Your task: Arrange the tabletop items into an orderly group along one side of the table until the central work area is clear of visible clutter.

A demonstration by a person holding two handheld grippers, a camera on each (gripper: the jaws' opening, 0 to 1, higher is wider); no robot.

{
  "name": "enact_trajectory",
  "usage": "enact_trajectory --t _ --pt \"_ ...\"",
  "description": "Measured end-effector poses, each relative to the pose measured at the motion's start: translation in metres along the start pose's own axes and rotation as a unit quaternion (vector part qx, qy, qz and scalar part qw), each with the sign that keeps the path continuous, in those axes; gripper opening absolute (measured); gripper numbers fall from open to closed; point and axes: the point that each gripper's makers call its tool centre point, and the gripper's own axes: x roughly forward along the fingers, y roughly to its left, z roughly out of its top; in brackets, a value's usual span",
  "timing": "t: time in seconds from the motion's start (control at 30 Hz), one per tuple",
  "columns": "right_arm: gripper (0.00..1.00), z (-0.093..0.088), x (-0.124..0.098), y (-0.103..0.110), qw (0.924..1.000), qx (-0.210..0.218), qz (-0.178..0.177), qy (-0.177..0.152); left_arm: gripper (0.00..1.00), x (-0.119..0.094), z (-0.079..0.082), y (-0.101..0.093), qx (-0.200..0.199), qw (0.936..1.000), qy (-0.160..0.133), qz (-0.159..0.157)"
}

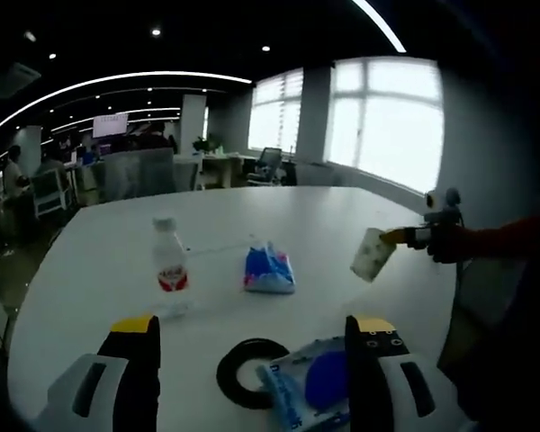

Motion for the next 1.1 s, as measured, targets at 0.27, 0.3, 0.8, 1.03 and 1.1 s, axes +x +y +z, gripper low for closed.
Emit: enact_trajectory --t 0.27,0.3,0.8,1.03,1.1 --pt "0.0 0.044 0.02 0.032 0.9952 -0.092 0.032 0.004 0.85 -0.005 -0.002 0.008 0.028 0.9995 0.012 0.011" --pt "0.0 0.055 0.026 0.041 0.9944 -0.098 0.038 0.0 0.85 -0.005 -0.003 0.012 0.024 0.9995 0.015 0.013" --pt "0.0 0.1 0.087 0.094 0.9685 -0.23 0.087 0.034 0.82 -0.006 -0.001 0.024 0.025 0.9994 0.021 0.011" --pt "0.0 0.104 0.111 0.101 0.9582 -0.261 0.105 0.052 0.84 -0.001 0.003 0.02 0.021 0.9995 0.021 -0.005" --pt "0.0 0.105 0.118 0.104 0.9548 -0.271 0.109 0.055 0.84 0.001 0.007 0.018 0.028 0.9993 0.022 -0.008"
